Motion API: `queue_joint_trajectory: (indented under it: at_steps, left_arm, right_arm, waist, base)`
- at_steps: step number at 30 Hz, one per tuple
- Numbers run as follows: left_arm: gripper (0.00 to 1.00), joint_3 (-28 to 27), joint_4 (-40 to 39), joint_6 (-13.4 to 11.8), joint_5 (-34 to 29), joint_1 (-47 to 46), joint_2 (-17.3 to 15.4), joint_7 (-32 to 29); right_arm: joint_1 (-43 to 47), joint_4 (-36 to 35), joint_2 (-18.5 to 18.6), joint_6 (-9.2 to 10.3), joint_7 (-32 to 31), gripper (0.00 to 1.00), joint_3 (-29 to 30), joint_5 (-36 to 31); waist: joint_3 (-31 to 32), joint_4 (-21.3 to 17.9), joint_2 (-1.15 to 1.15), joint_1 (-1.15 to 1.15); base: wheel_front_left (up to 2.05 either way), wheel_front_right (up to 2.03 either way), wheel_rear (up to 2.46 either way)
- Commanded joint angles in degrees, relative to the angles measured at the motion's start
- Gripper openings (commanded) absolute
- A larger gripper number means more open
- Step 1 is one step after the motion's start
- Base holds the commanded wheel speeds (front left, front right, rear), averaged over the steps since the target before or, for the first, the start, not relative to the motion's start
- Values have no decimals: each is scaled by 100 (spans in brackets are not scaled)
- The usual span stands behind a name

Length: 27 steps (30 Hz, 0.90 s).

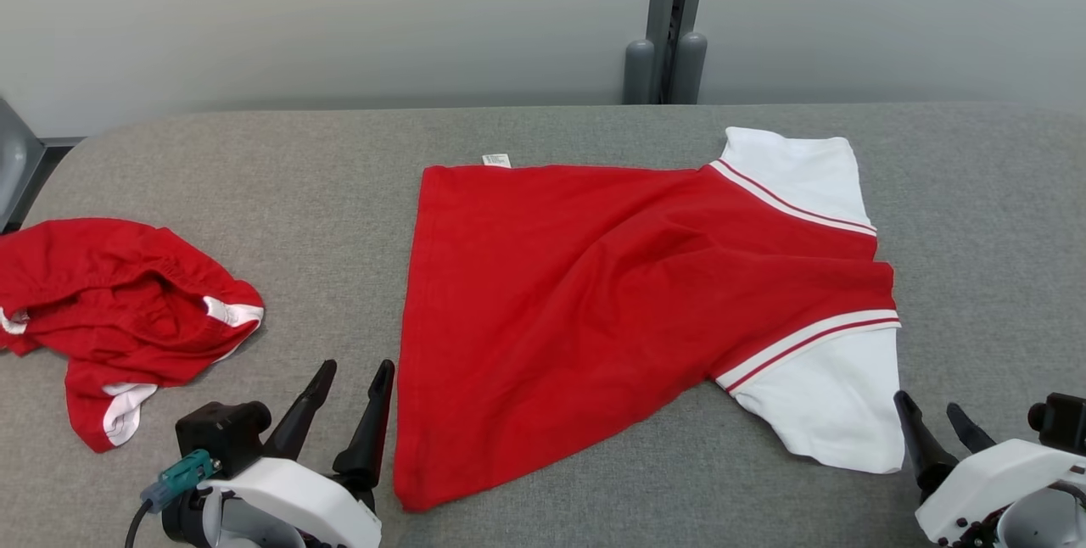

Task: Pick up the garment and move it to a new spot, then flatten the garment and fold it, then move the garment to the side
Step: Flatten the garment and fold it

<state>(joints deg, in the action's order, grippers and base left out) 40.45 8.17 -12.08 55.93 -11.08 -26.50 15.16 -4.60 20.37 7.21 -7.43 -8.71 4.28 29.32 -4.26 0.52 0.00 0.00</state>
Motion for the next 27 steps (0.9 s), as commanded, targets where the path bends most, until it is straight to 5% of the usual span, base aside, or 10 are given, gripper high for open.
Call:
queue_joint_trajectory:
  at_steps: [1, 27]
  left_arm:
    - [100, -1, 48, 32, -52, -110, -22, -7]
    - [100, 253, 490, 274, 34, -328, 202, -242]
  right_arm:
    - [-77, 32, 10, -13, -74, 100, 53, -68]
    - [-343, 694, -275, -13, -762, 100, 114, -22]
  waist:
    - [-20, 29, 0, 0]
    - [-247, 238, 0, 0]
  base:
    - [0, 0, 0]
    - [0, 0, 0]
